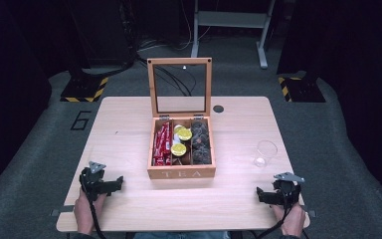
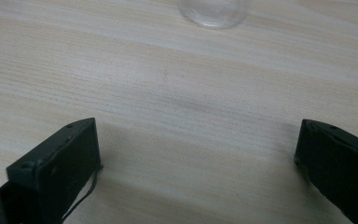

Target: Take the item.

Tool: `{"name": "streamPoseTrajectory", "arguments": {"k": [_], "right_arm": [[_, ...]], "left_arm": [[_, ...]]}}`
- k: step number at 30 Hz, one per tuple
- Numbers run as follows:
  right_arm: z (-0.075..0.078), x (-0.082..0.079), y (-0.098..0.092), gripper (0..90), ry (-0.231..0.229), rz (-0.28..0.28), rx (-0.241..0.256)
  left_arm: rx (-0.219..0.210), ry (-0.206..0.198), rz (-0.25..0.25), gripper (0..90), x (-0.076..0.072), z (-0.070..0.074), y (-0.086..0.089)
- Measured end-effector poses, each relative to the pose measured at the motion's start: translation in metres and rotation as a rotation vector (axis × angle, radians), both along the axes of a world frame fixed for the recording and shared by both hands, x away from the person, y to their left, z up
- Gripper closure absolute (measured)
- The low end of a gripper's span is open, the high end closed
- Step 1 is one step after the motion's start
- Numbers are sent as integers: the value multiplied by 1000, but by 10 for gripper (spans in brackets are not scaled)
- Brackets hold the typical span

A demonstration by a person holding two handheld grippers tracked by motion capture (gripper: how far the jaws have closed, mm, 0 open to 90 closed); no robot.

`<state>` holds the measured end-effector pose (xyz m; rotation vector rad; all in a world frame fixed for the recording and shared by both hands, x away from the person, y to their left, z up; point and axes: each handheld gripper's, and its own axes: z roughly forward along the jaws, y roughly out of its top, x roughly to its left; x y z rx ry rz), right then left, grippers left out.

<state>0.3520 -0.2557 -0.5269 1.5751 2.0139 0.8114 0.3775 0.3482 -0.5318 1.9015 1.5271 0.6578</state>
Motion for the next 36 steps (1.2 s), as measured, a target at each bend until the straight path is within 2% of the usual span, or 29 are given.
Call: {"name": "streamPoseTrajectory", "arguments": {"k": [3, 6, 9, 13, 22, 36], "right_arm": [[1, 0, 1, 0, -9, -9, 1], [3, -2, 0, 0, -10, 14, 33], [9, -4, 3, 0, -15, 35, 39], [18, -6, 12, 0, -16, 49, 48], [38, -6, 31, 0, -36, 126, 43], [58, 1, 53, 0, -55, 201, 76]], "left_arm": [[-4, -3, 4, 3, 0, 0, 0], [-3, -3, 2, 3, 0, 0, -1], [-3, -2, 3, 3, 0, 0, -1], [-11, -4, 6, 3, 0, 0, -1], [-8, -6, 7, 3, 0, 0, -1], [-4, 1, 3, 3, 1, 0, -1]]}}
